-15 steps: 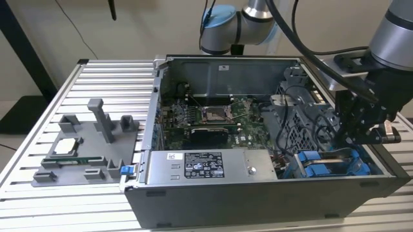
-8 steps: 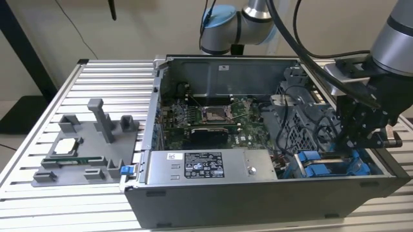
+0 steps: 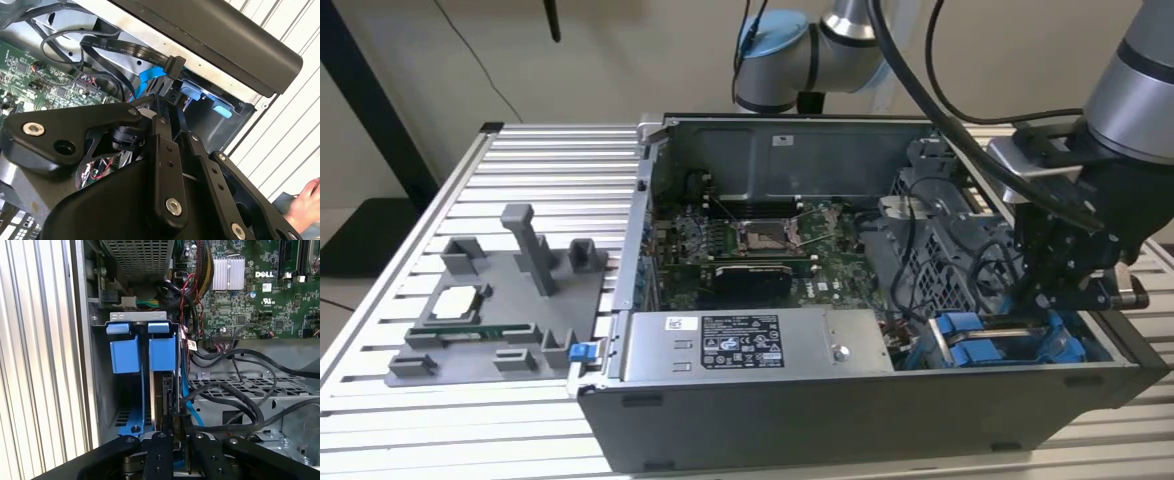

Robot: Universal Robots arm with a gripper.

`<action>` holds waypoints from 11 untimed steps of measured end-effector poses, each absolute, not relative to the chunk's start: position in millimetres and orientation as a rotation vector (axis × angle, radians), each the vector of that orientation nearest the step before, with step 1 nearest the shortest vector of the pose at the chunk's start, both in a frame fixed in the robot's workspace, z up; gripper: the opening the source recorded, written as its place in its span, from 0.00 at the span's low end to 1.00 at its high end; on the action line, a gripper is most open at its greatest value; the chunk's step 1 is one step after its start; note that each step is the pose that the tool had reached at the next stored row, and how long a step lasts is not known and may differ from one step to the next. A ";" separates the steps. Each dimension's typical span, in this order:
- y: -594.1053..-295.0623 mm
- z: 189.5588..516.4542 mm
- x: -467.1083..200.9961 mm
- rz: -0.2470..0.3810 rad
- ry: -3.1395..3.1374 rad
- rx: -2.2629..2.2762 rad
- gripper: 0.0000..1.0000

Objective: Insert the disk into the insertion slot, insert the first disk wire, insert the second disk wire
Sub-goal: 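Insert the first disk wire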

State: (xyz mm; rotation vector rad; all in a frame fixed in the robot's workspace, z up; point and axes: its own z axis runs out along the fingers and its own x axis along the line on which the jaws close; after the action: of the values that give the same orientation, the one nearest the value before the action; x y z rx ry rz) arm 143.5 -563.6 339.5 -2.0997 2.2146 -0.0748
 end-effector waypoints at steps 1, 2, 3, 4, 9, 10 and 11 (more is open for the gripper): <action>-563.6 339.1 143.5 -0.075 2.215 -2.100 0.00; -563.7 338.8 143.5 -0.075 2.215 -2.100 0.00; -564.0 338.4 143.5 -0.075 2.215 -2.100 0.00; -564.2 338.1 143.6 -0.075 2.215 -2.100 0.00; -564.6 339.3 143.6 -0.072 2.215 -2.100 0.00; -564.8 339.8 143.6 -0.073 2.215 -2.100 0.00; -565.0 340.0 143.7 -0.073 2.215 -2.100 0.00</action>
State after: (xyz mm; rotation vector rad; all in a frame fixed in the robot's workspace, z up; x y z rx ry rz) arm 143.7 -565.0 340.0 -2.0999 2.2150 -0.0732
